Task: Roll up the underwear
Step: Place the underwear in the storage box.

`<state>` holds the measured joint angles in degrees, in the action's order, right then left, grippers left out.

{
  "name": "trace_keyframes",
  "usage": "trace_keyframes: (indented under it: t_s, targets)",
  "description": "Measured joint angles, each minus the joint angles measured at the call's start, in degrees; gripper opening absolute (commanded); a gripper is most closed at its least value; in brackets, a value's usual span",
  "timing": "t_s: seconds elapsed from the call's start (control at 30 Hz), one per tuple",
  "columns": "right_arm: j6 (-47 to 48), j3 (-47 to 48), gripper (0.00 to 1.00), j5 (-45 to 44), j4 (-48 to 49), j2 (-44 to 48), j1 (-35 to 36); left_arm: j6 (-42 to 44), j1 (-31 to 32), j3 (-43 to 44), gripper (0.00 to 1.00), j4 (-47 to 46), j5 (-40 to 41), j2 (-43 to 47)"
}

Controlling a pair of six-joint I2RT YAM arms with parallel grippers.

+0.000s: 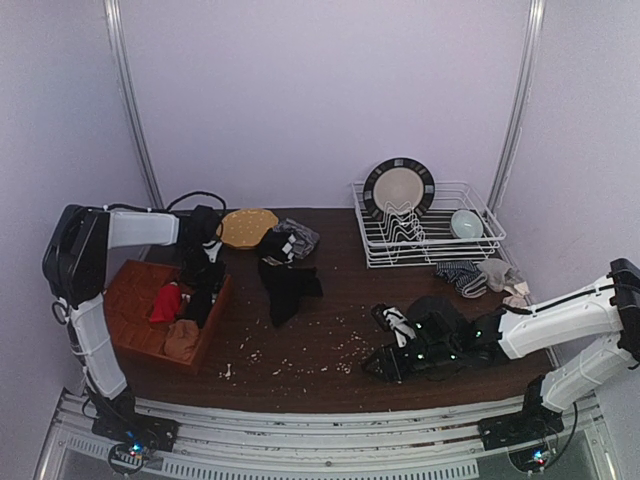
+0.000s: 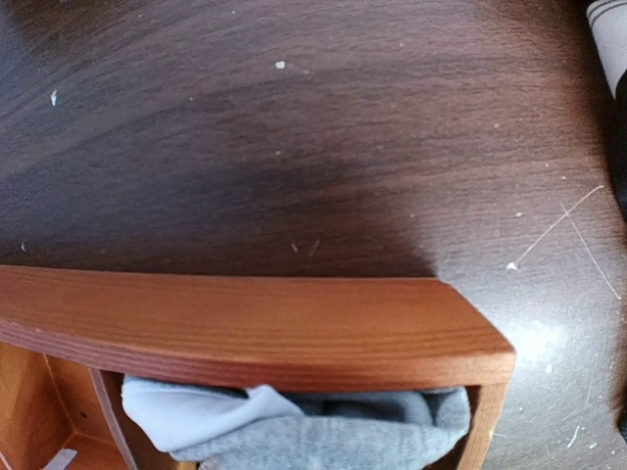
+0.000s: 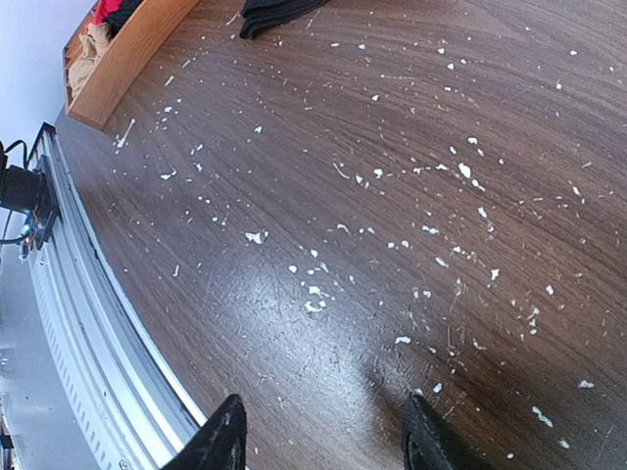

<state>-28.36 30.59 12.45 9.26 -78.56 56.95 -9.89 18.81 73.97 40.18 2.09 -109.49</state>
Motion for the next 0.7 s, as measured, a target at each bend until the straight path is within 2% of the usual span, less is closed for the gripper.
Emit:
trace_keyframes:
  t_s: [0.1, 0.17, 0.37, 0.6, 0.63, 0.67, 0.7]
  targets:
    - [0.0, 0.0, 0.52, 0.0, 0.0, -0.3, 0.0, -0.5, 0.2, 1.0, 0.3, 1.1, 0.3, -0.6]
    - [0.0, 0.0, 0.52, 0.0, 0.0, -0.3, 0.0, -0.9, 0.3, 0.9, 0.38, 1.1, 0.5, -0.6]
    - [0.1, 0.0, 0.52, 0.0, -0.5, -0.3, 0.0, -1.4, 0.3, 0.3, 0.42, 0.8, 0.8, 0.1]
    - [0.1, 0.0, 0.51, 0.0, -1.5, 0.0, 0.0, -1.6, 0.7, 1.4, 0.58, 4.8, 0.9, 2.7]
    - [0.1, 0.0, 0.52, 0.0, -1.5, 0.2, 0.0, -1.5, 0.7, 1.7, 0.66, 5.4, 1.0, 3.2]
    - [0.1, 0.0, 0.52, 0.0, -1.5, 0.2, 0.0, -1.5, 0.8, 2.3, 0.88, 6.3, 1.2, 3.9]
    - [0.0, 0.0, 0.52, 0.0, -1.5, 0.2, 0.0, -1.4, 0.9, 2.6, 0.96, 6.9, 1.3, 4.7]
